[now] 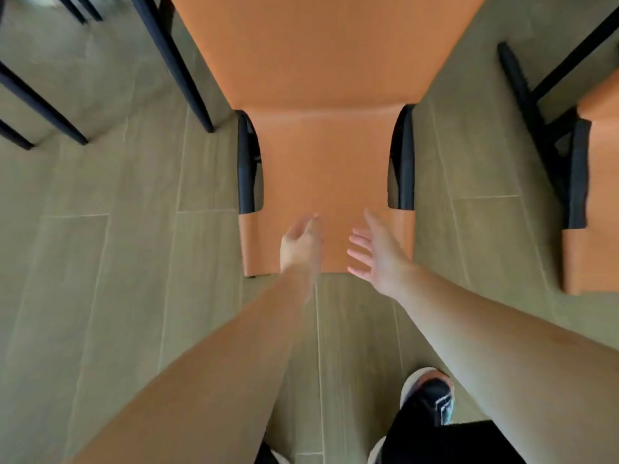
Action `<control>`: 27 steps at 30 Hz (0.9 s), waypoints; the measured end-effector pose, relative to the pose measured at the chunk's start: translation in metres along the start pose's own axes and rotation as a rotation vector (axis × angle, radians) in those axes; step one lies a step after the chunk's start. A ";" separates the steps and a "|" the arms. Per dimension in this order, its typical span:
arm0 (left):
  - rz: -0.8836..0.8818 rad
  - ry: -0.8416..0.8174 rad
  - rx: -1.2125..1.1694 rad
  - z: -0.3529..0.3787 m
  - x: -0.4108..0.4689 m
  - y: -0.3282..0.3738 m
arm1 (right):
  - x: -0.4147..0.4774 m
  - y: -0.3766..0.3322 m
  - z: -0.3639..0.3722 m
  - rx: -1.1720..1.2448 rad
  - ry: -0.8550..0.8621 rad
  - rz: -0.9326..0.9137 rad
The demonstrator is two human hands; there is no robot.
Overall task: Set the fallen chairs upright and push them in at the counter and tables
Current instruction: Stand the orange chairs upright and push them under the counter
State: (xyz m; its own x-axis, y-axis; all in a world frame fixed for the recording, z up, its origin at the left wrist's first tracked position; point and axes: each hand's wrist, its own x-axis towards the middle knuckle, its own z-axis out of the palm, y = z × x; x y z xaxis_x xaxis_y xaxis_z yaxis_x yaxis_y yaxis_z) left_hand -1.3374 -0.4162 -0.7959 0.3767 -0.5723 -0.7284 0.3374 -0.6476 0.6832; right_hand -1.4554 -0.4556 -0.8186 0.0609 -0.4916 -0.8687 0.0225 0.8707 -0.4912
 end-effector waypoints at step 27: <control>-0.470 0.052 -0.620 0.011 0.190 -0.186 | 0.211 0.149 -0.011 -1.652 0.272 -0.948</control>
State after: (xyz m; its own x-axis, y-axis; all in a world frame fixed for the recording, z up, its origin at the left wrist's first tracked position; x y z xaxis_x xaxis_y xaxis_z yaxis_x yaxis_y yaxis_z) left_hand -1.3382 -0.4098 -1.0617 0.1100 -0.2732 -0.9557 0.8866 -0.4076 0.2186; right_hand -1.4506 -0.4293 -1.0756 0.4610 -0.8582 -0.2256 -0.8865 -0.4340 -0.1606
